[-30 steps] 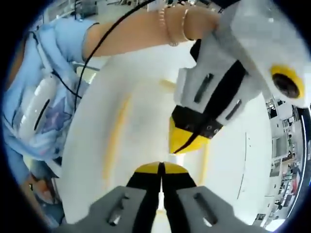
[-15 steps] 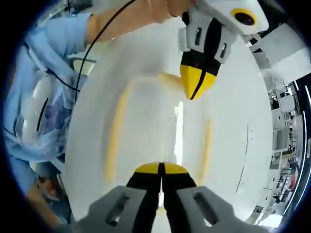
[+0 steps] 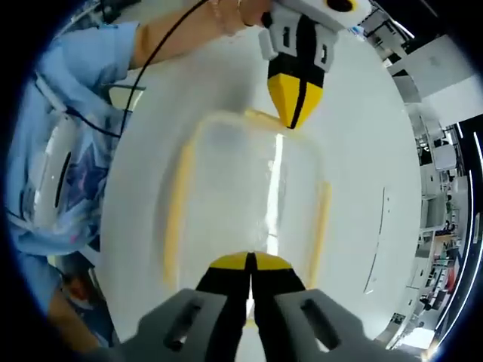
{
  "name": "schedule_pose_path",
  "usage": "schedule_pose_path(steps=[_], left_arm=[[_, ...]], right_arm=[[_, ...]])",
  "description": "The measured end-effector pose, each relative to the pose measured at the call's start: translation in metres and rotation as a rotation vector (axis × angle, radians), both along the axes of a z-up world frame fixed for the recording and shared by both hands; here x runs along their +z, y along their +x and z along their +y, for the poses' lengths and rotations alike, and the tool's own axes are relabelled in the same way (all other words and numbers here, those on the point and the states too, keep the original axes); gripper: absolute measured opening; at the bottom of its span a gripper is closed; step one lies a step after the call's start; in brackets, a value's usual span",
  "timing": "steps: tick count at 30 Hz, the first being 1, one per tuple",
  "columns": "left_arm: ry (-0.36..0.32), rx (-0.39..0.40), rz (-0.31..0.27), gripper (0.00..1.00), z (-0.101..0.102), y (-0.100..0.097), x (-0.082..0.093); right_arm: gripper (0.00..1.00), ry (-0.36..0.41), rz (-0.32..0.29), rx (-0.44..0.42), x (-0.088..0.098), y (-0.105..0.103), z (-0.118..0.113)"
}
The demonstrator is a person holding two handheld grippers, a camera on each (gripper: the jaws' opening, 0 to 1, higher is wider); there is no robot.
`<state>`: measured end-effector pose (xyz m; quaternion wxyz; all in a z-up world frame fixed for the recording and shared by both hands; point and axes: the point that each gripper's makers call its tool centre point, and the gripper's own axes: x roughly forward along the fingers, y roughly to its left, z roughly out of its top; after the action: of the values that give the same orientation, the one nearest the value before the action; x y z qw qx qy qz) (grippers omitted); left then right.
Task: Snap each plastic latch of the storage box into its locked position after aligning the lid with the box until every specified latch is closed and the lid sits flush.
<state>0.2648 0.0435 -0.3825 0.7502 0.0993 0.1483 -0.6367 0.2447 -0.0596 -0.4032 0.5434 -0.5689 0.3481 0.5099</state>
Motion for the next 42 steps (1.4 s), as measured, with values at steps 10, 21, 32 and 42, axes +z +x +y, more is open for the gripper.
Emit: schedule_pose_path(steps=[10, 21, 32, 42], left_arm=[[-0.029, -0.004, 0.002, 0.0, 0.012, -0.002, -0.015], [-0.014, -0.012, 0.015, 0.0, 0.009, -0.003, -0.024], [0.01, -0.033, -0.018, 0.0, 0.003, -0.009, -0.029], [-0.01, -0.048, -0.007, 0.0, 0.004, -0.006, -0.028]], right_arm=[[0.0, -0.026, 0.042, -0.033, 0.001, 0.001, 0.002], [0.0, -0.062, 0.04, -0.031, 0.001, 0.0, -0.002], [0.0, -0.071, 0.04, -0.024, 0.001, -0.002, -0.003], [0.0, -0.071, 0.038, -0.015, 0.0, -0.004, -0.004]])
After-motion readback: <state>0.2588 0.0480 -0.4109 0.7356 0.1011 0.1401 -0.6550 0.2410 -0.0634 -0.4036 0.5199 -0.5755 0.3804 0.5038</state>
